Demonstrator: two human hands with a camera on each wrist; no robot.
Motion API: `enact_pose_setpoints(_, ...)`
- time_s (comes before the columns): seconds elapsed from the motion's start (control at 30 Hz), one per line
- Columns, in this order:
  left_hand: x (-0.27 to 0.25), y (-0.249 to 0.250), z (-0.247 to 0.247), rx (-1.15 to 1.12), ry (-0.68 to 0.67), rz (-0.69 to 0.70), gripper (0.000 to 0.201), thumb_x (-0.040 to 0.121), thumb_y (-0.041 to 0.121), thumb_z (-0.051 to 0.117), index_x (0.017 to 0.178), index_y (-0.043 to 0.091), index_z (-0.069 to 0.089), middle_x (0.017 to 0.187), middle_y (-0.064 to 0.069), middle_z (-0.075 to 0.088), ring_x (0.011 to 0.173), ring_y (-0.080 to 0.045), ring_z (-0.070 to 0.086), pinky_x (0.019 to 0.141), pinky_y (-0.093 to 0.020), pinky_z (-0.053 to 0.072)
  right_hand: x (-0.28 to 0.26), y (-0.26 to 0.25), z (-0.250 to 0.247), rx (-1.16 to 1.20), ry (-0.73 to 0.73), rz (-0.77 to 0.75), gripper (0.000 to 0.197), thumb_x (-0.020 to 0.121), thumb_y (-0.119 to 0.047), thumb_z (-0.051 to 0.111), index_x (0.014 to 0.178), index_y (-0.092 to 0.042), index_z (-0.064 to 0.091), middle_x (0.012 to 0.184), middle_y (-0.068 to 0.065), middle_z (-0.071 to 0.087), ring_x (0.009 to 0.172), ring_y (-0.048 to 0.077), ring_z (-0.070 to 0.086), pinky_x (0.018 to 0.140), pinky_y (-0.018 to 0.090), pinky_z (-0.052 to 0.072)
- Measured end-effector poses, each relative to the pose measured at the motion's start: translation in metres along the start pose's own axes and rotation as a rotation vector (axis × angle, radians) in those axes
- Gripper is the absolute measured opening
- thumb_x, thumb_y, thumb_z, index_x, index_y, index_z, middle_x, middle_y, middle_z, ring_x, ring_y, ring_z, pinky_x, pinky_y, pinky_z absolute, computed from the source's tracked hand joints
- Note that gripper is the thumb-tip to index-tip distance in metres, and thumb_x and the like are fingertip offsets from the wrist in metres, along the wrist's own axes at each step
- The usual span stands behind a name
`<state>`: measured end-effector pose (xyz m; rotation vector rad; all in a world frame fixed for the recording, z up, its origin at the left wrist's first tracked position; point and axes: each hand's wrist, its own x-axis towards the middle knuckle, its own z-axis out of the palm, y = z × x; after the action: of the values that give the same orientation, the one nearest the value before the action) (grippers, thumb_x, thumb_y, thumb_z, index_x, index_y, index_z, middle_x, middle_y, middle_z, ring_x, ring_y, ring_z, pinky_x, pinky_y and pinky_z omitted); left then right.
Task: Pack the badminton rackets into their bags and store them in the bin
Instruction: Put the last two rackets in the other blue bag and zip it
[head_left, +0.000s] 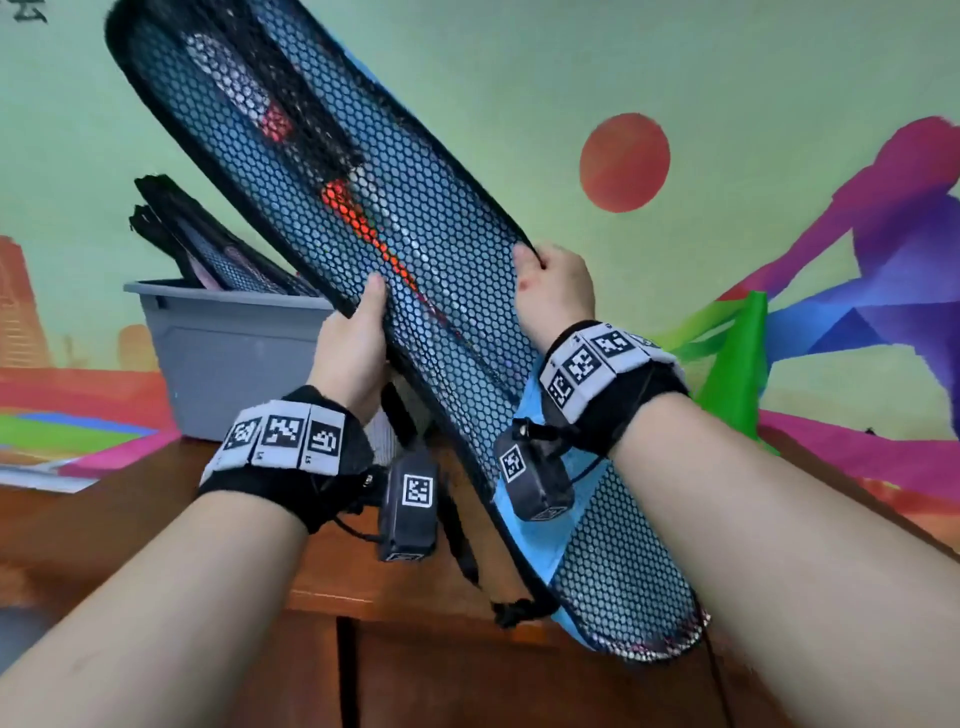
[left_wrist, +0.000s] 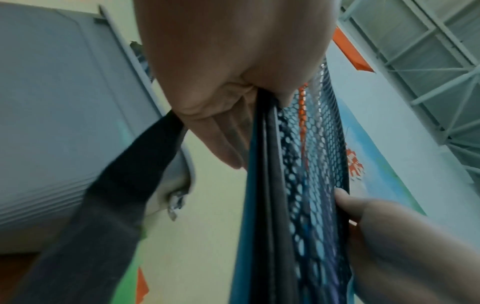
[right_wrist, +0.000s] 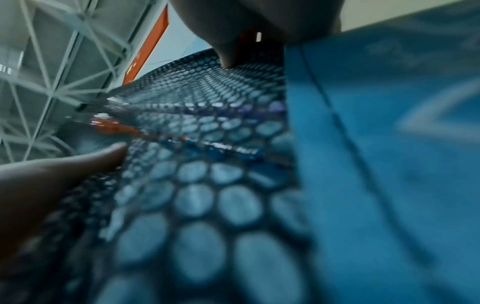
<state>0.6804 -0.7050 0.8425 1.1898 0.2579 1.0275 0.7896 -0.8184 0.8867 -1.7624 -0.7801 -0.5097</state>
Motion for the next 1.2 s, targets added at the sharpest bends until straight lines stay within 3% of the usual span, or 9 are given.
enact_pose_setpoints(0.17,0.066,-0.071,-0.046,-0.061,-0.069,-0.177,0.040,0.096,0.035,0.050,0.123,0.006,0.055,0.117,-0.003,0.067,0.099,-0.020,0.067,0.066,-0.031,0.058,0.034,0.029,0.083,-0.201,-0.067,-0.079,0.039,0.099,-0.027,0.040,0.062,-0.014,0.037,0.061,-0.005,0.041,0.080,0.027,0.049,0.086,0.037,0.037)
enact_pose_setpoints(0.23,0.093,-0.094,-0.054,-0.070,-0.082,-0.285,0.026,0.098,0.025,0.047,0.113,0.007,0.059,0.106,-0.004,0.069,0.083,-0.019,0.065,0.049,-0.022,0.052,0.045,0.048,0.113,-0.252,-0.093,-0.068,0.030,0.099,-0.026,0.040,0.071,-0.017,0.047,0.072,0.003,0.054,0.089,0.030,0.055,0.097,0.043,0.036)
enact_pose_setpoints(0.37,0.135,-0.092,-0.048,0.033,-0.165,-0.414,0.015,0.091,0.005,0.048,0.091,0.006,0.063,0.089,-0.009,0.066,0.074,-0.017,0.061,0.050,-0.020,0.049,0.076,0.060,0.142,-0.331,-0.128,0.021,0.029,0.099,-0.028,0.038,0.092,-0.017,0.064,0.094,0.005,0.060,0.102,0.027,0.053,0.115,0.048,0.014)
enact_pose_setpoints(0.5,0.169,-0.043,-0.032,0.044,-0.163,-0.474,0.021,0.093,0.016,0.055,0.109,0.004,0.063,0.103,-0.007,0.071,0.084,-0.018,0.067,0.070,-0.030,0.056,0.120,0.030,0.148,-0.338,-0.163,0.090,0.029,0.099,-0.029,0.038,0.099,-0.017,0.065,0.094,0.002,0.057,0.103,0.025,0.053,0.116,0.050,0.009)
enact_pose_setpoints(0.67,0.215,0.047,-0.012,0.027,-0.140,-0.481,0.038,0.086,0.023,0.066,0.114,-0.002,0.061,0.110,-0.013,0.070,0.098,-0.029,0.067,0.090,-0.046,0.050,0.185,-0.040,0.142,-0.357,-0.152,0.094,0.030,0.099,-0.029,0.038,0.101,-0.015,0.064,0.104,0.008,0.062,0.105,0.028,0.053,0.115,0.049,0.011)
enact_pose_setpoints(0.73,0.231,0.085,-0.009,0.005,-0.110,-0.464,0.040,0.085,0.024,0.068,0.112,-0.004,0.062,0.104,-0.013,0.072,0.084,-0.025,0.070,0.074,-0.039,0.058,0.208,-0.074,0.142,-0.354,-0.146,0.076,0.030,0.099,-0.030,0.038,0.102,-0.015,0.064,0.106,0.008,0.062,0.106,0.027,0.053,0.116,0.049,0.011)
enact_pose_setpoints(0.83,0.256,0.146,-0.014,-0.022,-0.085,-0.433,0.038,0.086,0.022,0.067,0.110,-0.007,0.062,0.099,-0.016,0.071,0.060,-0.016,0.067,0.048,-0.022,0.051,0.237,-0.135,0.149,-0.385,-0.144,0.027,0.031,0.099,-0.032,0.036,0.103,-0.016,0.063,0.106,0.007,0.062,0.106,0.026,0.054,0.115,0.050,0.012)
enact_pose_setpoints(1.03,0.290,0.234,-0.051,0.027,-0.010,-0.309,0.036,0.088,0.022,0.066,0.108,-0.007,0.061,0.081,-0.010,0.067,0.052,-0.006,0.064,0.044,-0.017,0.047,0.263,-0.232,0.179,-0.378,-0.204,-0.065,0.030,0.098,-0.032,0.037,0.108,-0.019,0.062,0.112,0.008,0.061,0.112,0.027,0.051,0.112,0.052,0.019)
enact_pose_setpoints(1.2,0.313,0.263,-0.082,-0.041,0.105,-0.280,0.031,0.087,0.023,0.067,0.102,-0.003,0.063,0.091,-0.013,0.072,0.065,-0.020,0.068,0.054,-0.027,0.051,0.261,-0.263,0.205,-0.320,-0.354,-0.065,0.047,0.096,-0.040,0.042,0.140,-0.022,0.043,0.138,0.010,0.047,0.129,0.027,0.040,0.113,0.042,0.026)
